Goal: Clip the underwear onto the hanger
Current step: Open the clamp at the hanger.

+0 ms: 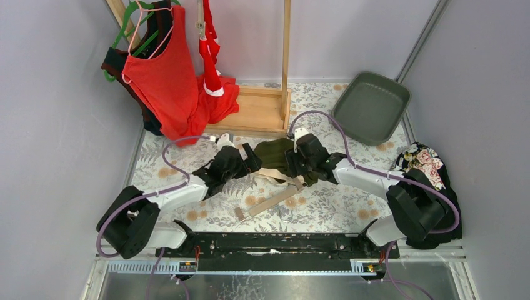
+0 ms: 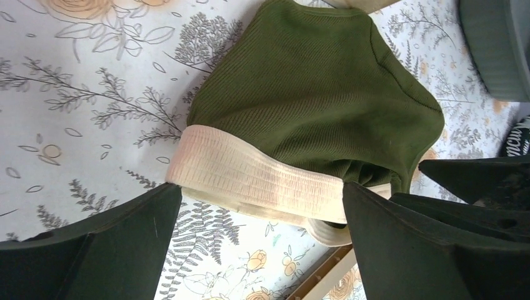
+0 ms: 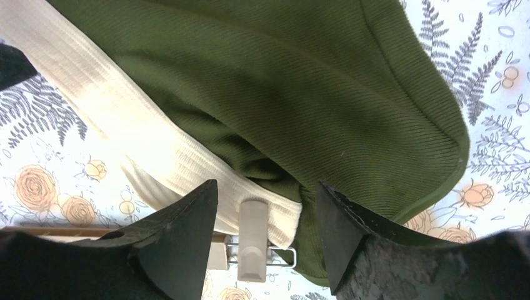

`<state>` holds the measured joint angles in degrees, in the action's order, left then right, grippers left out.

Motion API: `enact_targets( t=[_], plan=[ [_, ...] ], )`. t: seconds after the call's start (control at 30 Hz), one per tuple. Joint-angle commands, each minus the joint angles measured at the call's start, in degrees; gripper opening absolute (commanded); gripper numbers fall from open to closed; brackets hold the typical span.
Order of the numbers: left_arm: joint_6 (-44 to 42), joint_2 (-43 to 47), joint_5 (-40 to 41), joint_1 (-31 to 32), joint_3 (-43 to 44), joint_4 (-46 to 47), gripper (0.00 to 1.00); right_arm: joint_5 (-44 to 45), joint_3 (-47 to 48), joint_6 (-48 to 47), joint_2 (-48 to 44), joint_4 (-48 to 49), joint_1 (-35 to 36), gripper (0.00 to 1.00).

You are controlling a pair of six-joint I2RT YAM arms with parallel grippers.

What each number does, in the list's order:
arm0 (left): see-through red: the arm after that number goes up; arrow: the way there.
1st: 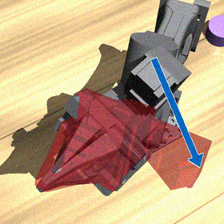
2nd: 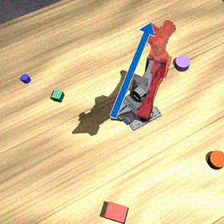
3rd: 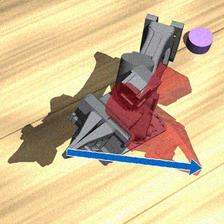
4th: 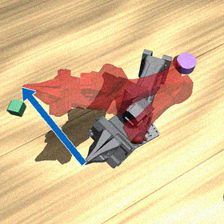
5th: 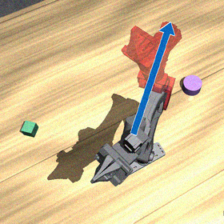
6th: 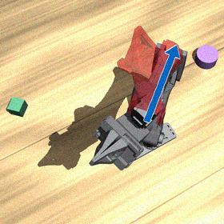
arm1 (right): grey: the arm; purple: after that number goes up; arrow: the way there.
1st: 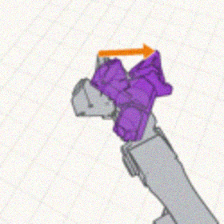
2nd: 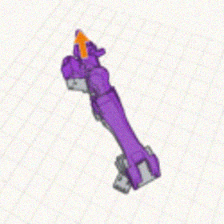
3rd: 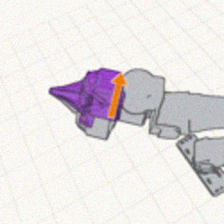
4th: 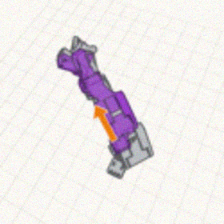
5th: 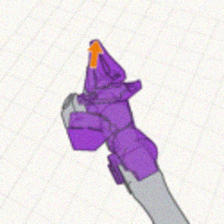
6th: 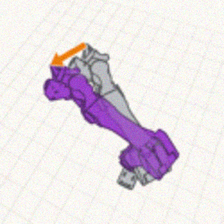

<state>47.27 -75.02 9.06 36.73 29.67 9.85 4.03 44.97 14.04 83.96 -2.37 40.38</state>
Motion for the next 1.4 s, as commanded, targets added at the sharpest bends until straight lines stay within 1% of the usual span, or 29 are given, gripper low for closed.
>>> enact_targets(
  t=[0.0,0.17,0.27,0.37,0.47,0.57,0.6,0.67,0.77,0.83,0.93,1.03,1.1,1.2,1.37],
  plan=[
    [-1.2,2.4,5.6,0.3,3.9,-9.1,1.00,2.2,5.1,-0.9,1.3,0.6,0.0,0.66],
    [-0.8,6.8,9.6,0.3,4.6,-14.1,1.00,2.6,5.4,-0.7,0.7,-0.1,0.0,0.67],
    [-1.3,7.5,11.0,0.1,6.1,-16.3,1.00,2.5,4.1,-0.7,-0.8,-0.4,0.0,0.67],
    [-2.7,5.9,10.1,-1.0,7.6,-15.4,1.00,2.6,2.3,-0.3,-2.3,-0.2,0.0,0.67],
    [-4.5,2.2,9.2,-2.6,10.3,-12.9,1.00,2.6,0.8,0.1,-3.4,0.7,0.0,0.67],
    [-6.3,-2.4,3.0,-4.1,13.7,-11.7,1.00,1.6,0.3,0.5,-3.7,1.2,0.0,0.67],
    [-6.8,-2.6,-0.3,-4.0,13.5,-8.8,1.00,1.2,0.5,0.5,-3.7,1.2,0.0,0.67],
    [-7.5,-1.5,-9.4,-3.9,9.9,0.1,1.00,1.1,0.6,0.5,-3.4,1.4,0.0,0.67],
    [-7.2,0.2,-18.4,-3.9,6.0,8.7,1.00,1.4,0.9,0.6,-2.9,1.7,0.0,0.67],
    [-7.6,1.5,-23.6,-3.9,4.5,12.0,1.00,1.7,0.8,0.7,-2.6,2.4,0.0,0.67],
    [-7.4,4.1,-27.2,-3.9,3.1,13.5,1.00,2.2,0.8,0.9,-2.2,3.0,0.0,0.67],
    [-7.1,7.4,-26.8,-4.0,3.4,10.7,1.00,2.3,1.0,1.0,-1.6,3.9,0.0,0.68],
    [-7.7,9.3,-24.1,-4.0,5.2,4.5,1.00,1.5,1.7,0.8,-1.0,4.2,0.0,0.68],
    [-8.3,11.7,-16.9,-4.0,7.7,-4.7,1.00,1.2,3.5,0.4,0.6,4.2,0.0,0.68],
    [-6.3,19.5,-3.5,-4.0,6.9,-12.0,1.00,-0.2,8.0,0.3,4.3,3.2,0.0,0.68]
  ],
)
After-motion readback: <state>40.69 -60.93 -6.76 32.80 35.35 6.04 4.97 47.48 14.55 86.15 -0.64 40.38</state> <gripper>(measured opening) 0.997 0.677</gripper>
